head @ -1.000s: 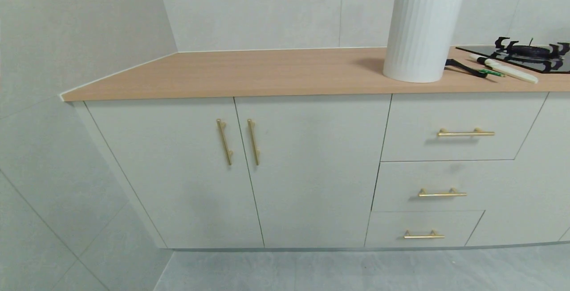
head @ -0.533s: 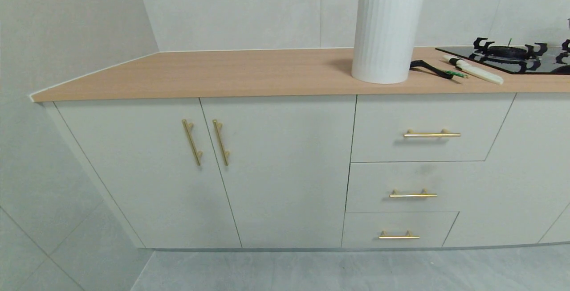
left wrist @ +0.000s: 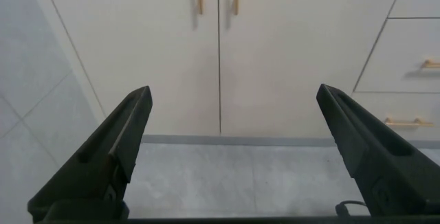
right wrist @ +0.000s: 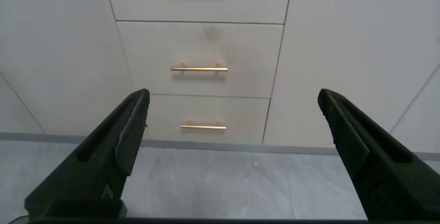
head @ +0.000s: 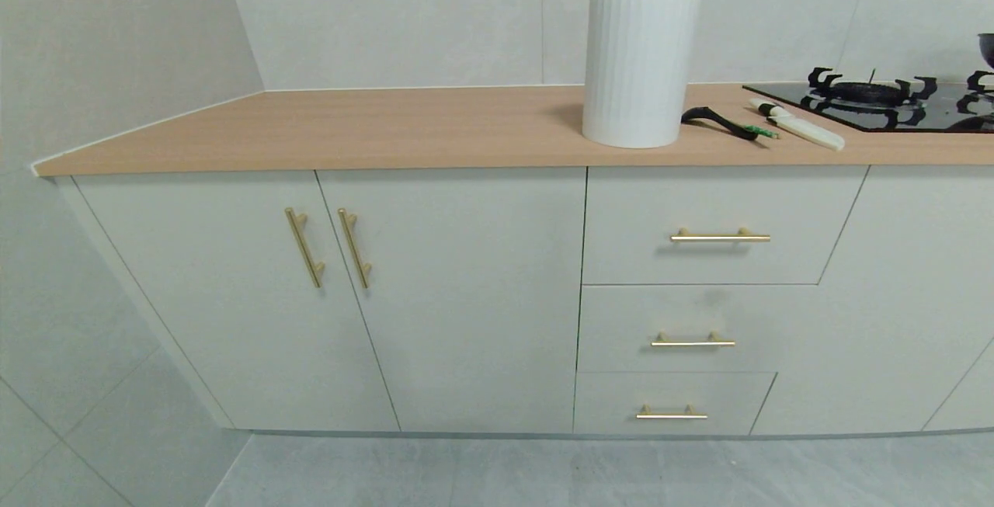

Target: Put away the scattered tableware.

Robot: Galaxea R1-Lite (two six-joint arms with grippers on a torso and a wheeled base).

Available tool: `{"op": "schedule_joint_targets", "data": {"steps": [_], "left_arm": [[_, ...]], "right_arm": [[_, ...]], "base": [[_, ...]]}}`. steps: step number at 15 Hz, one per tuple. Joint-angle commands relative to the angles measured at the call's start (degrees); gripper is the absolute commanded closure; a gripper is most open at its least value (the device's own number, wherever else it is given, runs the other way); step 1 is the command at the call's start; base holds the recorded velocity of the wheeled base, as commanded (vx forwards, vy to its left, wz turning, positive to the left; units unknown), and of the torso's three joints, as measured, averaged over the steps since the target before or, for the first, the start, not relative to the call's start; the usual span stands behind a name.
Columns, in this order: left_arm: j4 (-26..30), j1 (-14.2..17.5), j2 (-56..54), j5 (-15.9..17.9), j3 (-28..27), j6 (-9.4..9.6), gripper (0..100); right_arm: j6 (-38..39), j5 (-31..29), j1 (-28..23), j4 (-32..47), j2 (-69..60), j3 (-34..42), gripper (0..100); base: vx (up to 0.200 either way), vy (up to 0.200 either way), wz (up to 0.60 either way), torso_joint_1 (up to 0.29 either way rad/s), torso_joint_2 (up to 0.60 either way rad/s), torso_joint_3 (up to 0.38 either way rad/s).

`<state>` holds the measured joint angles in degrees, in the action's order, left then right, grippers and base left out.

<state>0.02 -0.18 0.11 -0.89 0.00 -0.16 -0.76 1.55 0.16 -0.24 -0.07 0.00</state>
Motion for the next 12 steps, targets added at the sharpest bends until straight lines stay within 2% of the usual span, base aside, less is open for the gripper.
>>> {"op": "schedule_joint_targets", "data": {"steps": [1, 3, 5, 12], "left_arm": [[-0.02, 0.01, 0.07, 0.01, 0.00, -0.02, 0], [-0.02, 0.01, 0.07, 0.01, 0.00, 0.16, 0], [-0.02, 0.01, 0.07, 0.01, -0.09, 0.07, 0], [-0.02, 0.01, 0.07, 0.01, 0.00, 0.07, 0]], "right_arm": [[-0.04, 0.03, 0.02, -0.02, 0.07, 0.00, 0], [-0.04, 0.03, 0.02, -0.02, 0.07, 0.00, 0], [-0.04, 0.03, 0.02, -0.02, 0.07, 0.00, 0], [-0.12, 0.03, 0.02, -0.02, 0.07, 0.00, 0]], "base": [[0.000, 0.000, 0.00, 0.000, 0.00, 0.000], [0.000, 0.000, 0.00, 0.000, 0.00, 0.000], [0.200, 0.000, 0.00, 0.005, 0.00, 0.002], [0.000, 0.000, 0.00, 0.000, 0.00, 0.000]]}}
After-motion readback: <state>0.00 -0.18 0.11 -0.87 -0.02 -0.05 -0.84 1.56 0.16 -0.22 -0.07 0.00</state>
